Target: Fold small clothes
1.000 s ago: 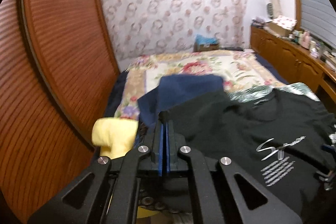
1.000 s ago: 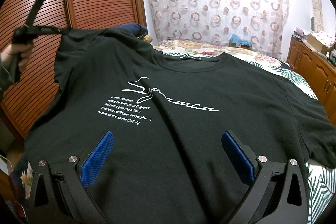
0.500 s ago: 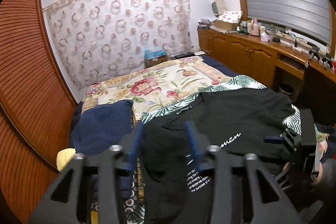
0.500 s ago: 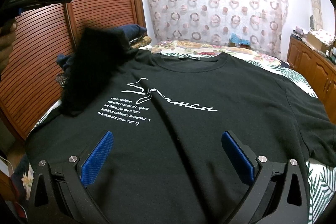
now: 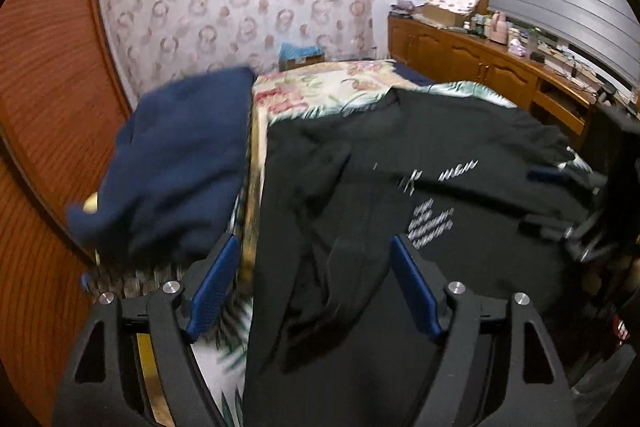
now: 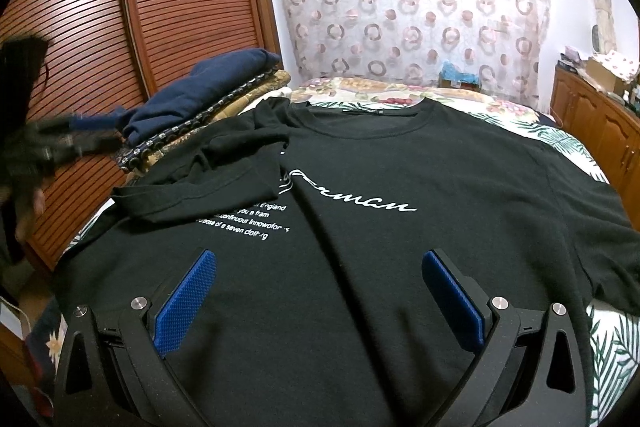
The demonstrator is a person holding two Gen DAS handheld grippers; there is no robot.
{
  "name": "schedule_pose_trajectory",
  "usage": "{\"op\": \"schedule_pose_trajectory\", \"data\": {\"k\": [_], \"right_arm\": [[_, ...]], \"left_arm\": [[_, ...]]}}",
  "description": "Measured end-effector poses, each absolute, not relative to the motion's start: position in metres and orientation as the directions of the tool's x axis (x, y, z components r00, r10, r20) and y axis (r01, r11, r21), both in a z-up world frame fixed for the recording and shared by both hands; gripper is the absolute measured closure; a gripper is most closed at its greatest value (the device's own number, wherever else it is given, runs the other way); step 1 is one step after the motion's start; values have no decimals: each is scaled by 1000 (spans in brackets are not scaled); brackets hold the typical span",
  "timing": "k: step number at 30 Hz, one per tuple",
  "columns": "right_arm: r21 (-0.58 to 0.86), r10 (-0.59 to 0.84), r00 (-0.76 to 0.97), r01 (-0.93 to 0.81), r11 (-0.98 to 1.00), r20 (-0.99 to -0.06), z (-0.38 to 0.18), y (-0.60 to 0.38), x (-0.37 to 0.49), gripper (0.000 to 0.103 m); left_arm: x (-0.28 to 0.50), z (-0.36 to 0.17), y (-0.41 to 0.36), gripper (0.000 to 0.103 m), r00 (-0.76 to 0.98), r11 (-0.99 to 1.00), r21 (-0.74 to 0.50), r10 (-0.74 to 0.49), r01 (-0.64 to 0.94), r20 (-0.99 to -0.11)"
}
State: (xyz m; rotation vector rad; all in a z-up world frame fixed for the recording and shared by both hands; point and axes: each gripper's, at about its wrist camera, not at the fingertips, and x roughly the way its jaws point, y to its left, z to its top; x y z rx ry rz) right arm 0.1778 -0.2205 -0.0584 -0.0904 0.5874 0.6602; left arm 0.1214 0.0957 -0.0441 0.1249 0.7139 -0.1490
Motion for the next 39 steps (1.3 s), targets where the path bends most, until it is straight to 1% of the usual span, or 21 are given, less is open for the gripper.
{"op": "schedule_pose_trajectory", "data": {"k": [2,4,7,9,12,14,15,16,18,20,25,28,30,31,32,33,35,36,39], "right_arm": [[104,554,632,-604,790,-541,-58,-220,179,0],[104,556,628,-607,788,-544,-58,-219,180,2],[104,566,608,-625,773,-557,-57,-215,183,7],[107,581,580,-649,753,-571,-56,-207,187,17],[108,612,540,-693,713,-578,-48,-192,195,24],[95,632,516,-727,680,-579,-41,-178,203,26],[86,637,503,-742,665,-583,-38,-169,209,30],[79,643,484,-760,645,-594,-36,-158,216,33],[73,638,462,-773,630,-616,-37,-143,229,44],[79,633,436,-782,618,-639,-38,-127,246,48],[117,627,374,-792,600,-684,-49,-98,278,49],[113,613,361,-794,597,-703,-54,-86,289,52],[109,595,353,-791,602,-722,-60,-81,295,61],[103,587,352,-792,602,-730,-63,-78,297,64],[91,584,358,-794,601,-729,-64,-77,297,70],[83,583,360,-799,596,-728,-64,-75,297,81],[89,591,331,-818,569,-736,-64,-73,294,95],[88,597,322,-827,555,-735,-62,-73,291,97],[78,639,327,-851,520,-696,-49,-83,278,99]], "left_arm": [[115,-56,101,25,740,985,38,-99,166,-666],[109,-67,103,25,736,988,23,-100,155,-669],[104,-78,105,25,731,990,7,-100,143,-675],[105,-85,105,25,718,991,3,-97,137,-690],[110,-97,105,25,690,992,8,-79,123,-720],[116,-106,107,25,657,994,-2,-75,111,-750],[117,-109,109,25,644,994,-8,-75,106,-761],[117,-111,110,25,646,995,-8,-73,103,-760],[116,-111,109,25,650,995,-10,-75,103,-756],[115,-112,108,24,653,995,-8,-75,104,-754],[116,-114,109,22,651,995,-7,-72,102,-755],[118,-114,112,21,649,994,-12,-77,104,-757],[118,-114,112,21,650,994,-13,-78,105,-756],[118,-114,111,21,651,995,-12,-76,102,-756],[117,-114,112,21,651,995,-14,-74,96,-755],[117,-114,114,21,652,996,-20,-76,92,-755],[114,-111,116,21,665,996,-33,-83,87,-742],[110,-108,118,21,680,995,-40,-88,86,-728],[100,-95,122,22,728,994,-69,-107,81,-678]]}}
